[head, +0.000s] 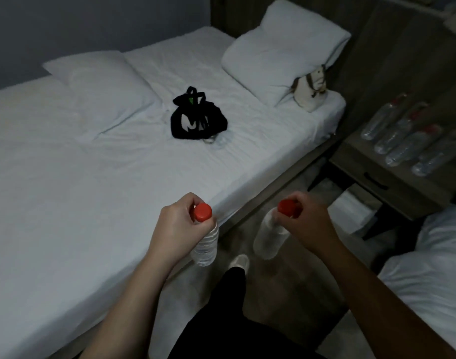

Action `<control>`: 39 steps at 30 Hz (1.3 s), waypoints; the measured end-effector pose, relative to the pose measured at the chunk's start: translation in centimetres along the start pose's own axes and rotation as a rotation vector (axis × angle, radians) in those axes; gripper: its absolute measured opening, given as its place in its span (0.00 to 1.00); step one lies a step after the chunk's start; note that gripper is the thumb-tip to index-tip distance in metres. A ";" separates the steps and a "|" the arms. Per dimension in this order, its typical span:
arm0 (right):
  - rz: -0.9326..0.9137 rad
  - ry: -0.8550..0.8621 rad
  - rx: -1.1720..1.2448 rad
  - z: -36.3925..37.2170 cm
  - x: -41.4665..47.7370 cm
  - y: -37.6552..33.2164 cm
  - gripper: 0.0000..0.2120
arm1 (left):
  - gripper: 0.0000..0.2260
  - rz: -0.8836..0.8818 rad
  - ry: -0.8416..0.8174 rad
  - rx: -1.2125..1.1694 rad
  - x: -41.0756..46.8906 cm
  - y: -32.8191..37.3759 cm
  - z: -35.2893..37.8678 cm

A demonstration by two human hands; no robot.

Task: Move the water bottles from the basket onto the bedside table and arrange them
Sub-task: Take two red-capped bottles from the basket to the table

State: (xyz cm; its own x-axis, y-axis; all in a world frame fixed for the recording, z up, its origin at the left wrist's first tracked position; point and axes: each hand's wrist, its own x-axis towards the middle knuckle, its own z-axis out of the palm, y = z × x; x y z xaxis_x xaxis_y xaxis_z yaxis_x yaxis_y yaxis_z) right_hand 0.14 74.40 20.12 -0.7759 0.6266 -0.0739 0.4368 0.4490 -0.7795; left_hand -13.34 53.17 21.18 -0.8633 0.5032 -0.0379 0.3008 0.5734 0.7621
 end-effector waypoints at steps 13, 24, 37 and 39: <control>0.246 0.227 0.002 -8.7 15.7 5.6 0.11 | 0.08 0.196 -0.273 -0.125 21.2 10.7 8.9; 0.399 0.434 0.077 -16.8 20.3 11.9 0.10 | 0.10 0.351 -0.410 -0.055 29.9 18.3 19.9; 0.427 0.318 0.118 -32.2 23.6 25.7 0.12 | 0.10 0.297 -0.423 -0.087 29.6 31.1 36.7; 0.415 0.294 0.101 -35.4 24.4 27.4 0.10 | 0.10 0.278 -0.400 -0.100 29.5 33.4 38.9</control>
State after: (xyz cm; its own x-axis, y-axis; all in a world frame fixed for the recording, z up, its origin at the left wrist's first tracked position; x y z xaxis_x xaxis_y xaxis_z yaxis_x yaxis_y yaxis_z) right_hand 9.30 124.50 19.02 -0.3793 0.8980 -0.2229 0.6234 0.0700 -0.7787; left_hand -13.02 112.31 20.40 -0.5271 0.8480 -0.0546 0.4405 0.3276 0.8358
